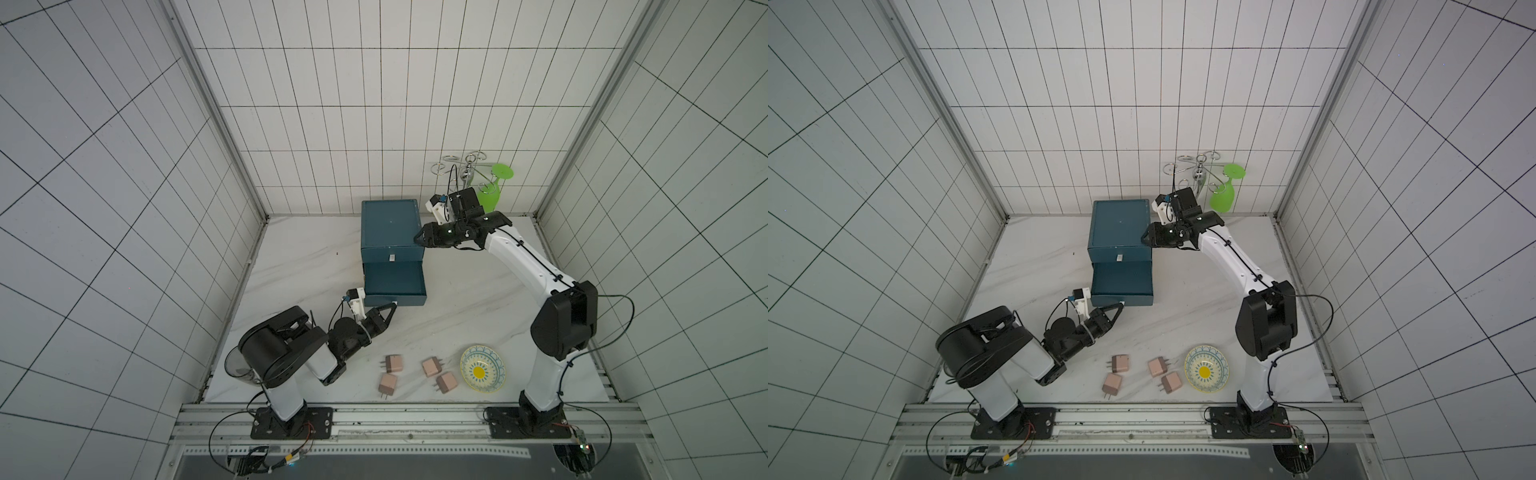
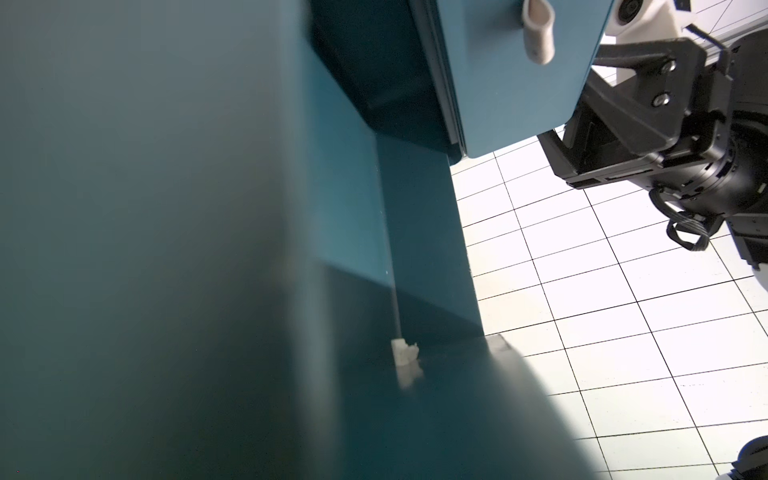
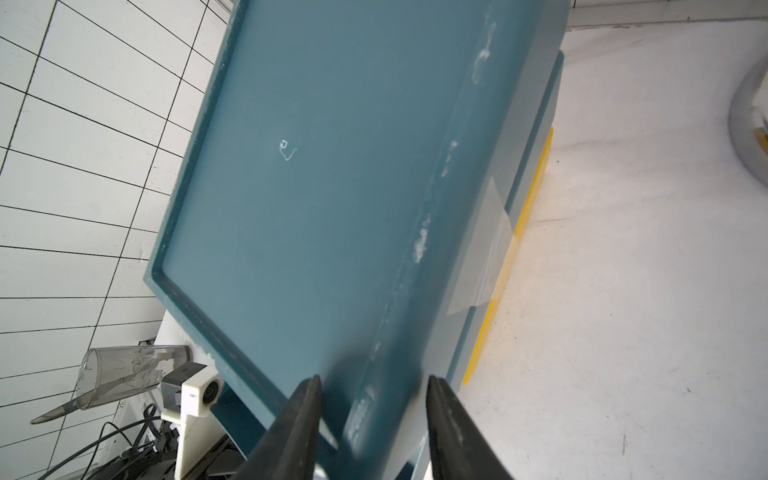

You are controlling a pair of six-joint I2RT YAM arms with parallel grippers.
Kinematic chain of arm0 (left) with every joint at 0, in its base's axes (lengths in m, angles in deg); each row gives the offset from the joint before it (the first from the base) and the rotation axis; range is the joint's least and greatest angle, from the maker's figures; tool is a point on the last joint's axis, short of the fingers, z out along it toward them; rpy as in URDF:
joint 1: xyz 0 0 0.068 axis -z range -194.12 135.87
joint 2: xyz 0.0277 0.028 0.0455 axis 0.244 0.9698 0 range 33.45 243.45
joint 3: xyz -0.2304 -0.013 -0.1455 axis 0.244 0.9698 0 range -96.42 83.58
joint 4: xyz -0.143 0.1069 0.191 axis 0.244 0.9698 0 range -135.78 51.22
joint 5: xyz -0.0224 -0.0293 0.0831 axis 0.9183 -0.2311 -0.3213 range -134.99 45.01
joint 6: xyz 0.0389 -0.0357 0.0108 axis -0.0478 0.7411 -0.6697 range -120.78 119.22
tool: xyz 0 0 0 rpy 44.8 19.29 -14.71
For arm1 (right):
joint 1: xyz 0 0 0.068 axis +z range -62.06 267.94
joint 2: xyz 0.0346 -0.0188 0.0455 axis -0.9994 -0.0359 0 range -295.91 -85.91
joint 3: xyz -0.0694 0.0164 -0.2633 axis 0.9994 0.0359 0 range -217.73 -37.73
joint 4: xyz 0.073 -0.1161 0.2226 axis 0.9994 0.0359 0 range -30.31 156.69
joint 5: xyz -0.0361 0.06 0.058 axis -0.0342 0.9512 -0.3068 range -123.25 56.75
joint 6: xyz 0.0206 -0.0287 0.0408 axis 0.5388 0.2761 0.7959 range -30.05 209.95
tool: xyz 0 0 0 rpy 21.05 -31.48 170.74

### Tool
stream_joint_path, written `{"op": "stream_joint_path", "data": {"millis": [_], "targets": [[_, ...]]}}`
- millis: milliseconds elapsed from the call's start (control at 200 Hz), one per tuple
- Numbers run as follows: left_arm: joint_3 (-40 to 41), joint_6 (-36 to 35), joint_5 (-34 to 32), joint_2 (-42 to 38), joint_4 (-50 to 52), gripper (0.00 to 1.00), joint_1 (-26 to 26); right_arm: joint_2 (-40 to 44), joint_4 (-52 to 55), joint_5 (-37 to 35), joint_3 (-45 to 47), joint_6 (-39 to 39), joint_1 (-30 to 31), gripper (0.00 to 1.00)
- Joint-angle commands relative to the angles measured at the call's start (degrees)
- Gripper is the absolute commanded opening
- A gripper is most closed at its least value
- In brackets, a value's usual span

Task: Place the plugs into the drawer by color
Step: Open the drawer in the storage box.

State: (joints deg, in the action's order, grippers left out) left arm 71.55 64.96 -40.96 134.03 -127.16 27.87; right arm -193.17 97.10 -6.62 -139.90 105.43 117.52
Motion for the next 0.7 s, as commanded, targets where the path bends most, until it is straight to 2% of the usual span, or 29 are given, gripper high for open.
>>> {"op": "stream_joint_path", "data": {"millis": [0, 65, 105, 160, 240, 400, 570, 695], "targets": [[1.09, -1.03, 3.54, 3.59, 0.89, 0.04, 1.13, -2.2, 4.31, -1.51, -0.9, 0.26, -0.05, 0.47], [0.87, -1.14, 3.88, 4.77, 0.36, 0.04, 1.33, -2.43, 5.92, -1.35, -1.6, 0.42, -0.01, 0.47], [0.98, -1.51, 3.76, 4.7, 0.37, 0.1, 1.33, -2.43, 5.97, -1.25, -1.86, 0.43, 0.05, 0.48], [1.6, -2.1, 2.49, 3.64, 0.49, 0.33, 1.33, -2.51, 6.26, -1.42, -2.28, 0.47, 0.12, 0.49], [2.75, -2.62, 1.44, 1.25, 1.17, 0.51, 1.3, -2.58, 7.0, -1.53, -3.03, 0.42, 0.11, 0.5], [3.26, -3.29, 0.52, -3.74, 8.43, 0.54, 1.33, -2.34, 7.61, -1.5, -4.11, 0.52, 0.15, 0.51], [7.26, -3.41, 0.47, -9.52, 7.75, 0.67, 1.42, -1.18, 9.02, -1.69, -5.6, 0.43, 0.21, 0.52], [6.92, -5.74, 0.2, -21.03, 25.74, 0.69, 1.51, 1.09, 10.25, -3.03, -6.5, 0.16, 0.03, 0.54]]}}
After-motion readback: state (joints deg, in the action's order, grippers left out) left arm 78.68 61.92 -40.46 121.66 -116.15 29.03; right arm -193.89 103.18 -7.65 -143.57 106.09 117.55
